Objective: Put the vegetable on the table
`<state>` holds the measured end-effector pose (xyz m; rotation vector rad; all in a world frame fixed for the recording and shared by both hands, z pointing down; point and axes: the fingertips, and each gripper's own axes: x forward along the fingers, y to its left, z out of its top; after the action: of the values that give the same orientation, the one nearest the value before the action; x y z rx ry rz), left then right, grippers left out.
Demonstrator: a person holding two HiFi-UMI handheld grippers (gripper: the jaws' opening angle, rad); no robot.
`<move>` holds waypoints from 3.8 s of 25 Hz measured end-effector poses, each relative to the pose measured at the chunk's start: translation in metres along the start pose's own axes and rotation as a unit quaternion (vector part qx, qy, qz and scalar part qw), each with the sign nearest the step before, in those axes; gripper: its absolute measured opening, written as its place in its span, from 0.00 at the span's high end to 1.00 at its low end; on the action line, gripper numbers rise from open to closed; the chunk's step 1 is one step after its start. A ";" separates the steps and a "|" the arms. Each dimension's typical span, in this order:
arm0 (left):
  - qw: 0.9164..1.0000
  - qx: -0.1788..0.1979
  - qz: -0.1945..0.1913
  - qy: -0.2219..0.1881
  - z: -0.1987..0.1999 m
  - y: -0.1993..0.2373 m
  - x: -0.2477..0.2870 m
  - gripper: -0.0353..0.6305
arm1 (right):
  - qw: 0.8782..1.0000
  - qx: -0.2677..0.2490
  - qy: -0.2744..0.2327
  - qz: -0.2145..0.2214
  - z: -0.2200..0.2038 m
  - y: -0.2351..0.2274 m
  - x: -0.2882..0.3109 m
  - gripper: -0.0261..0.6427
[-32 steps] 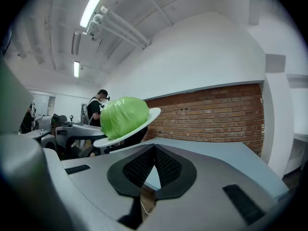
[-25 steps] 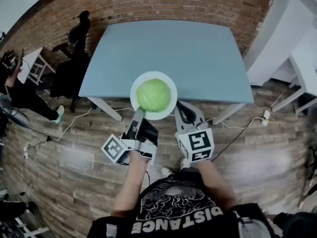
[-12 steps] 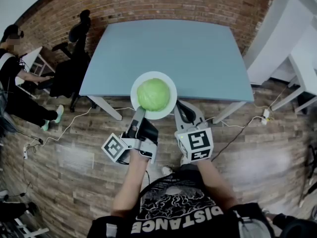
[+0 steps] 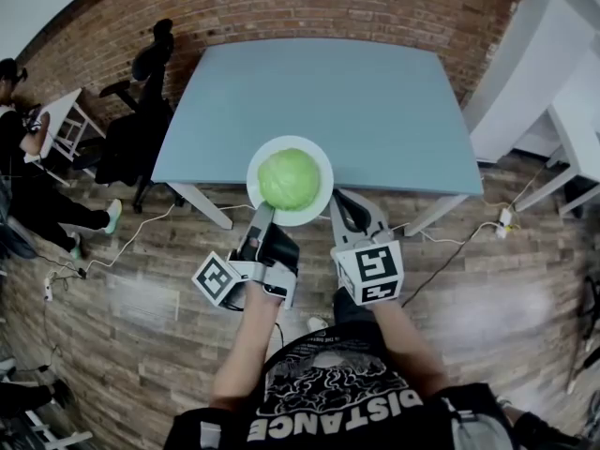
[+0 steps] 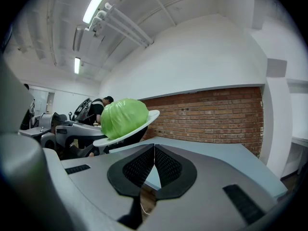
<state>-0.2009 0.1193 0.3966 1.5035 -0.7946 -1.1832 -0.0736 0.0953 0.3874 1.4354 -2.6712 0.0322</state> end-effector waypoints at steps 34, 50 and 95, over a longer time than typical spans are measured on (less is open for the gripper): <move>1.000 -0.004 0.029 0.006 -0.007 0.048 0.118 0.93 | 1.000 0.018 0.016 -0.014 -0.015 -0.109 0.070 0.95; 0.999 -0.017 0.039 0.012 -0.002 0.084 0.196 0.93 | 0.999 0.035 0.024 -0.022 -0.025 -0.173 0.126 0.95; 0.997 -0.034 0.072 0.016 -0.031 0.143 0.275 0.93 | 0.999 0.022 0.038 -0.029 -0.034 -0.272 0.165 0.95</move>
<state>-0.0759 -0.1598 0.4580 1.3831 -0.8198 -1.0661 0.0653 -0.1892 0.4297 1.4919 -2.5838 0.1388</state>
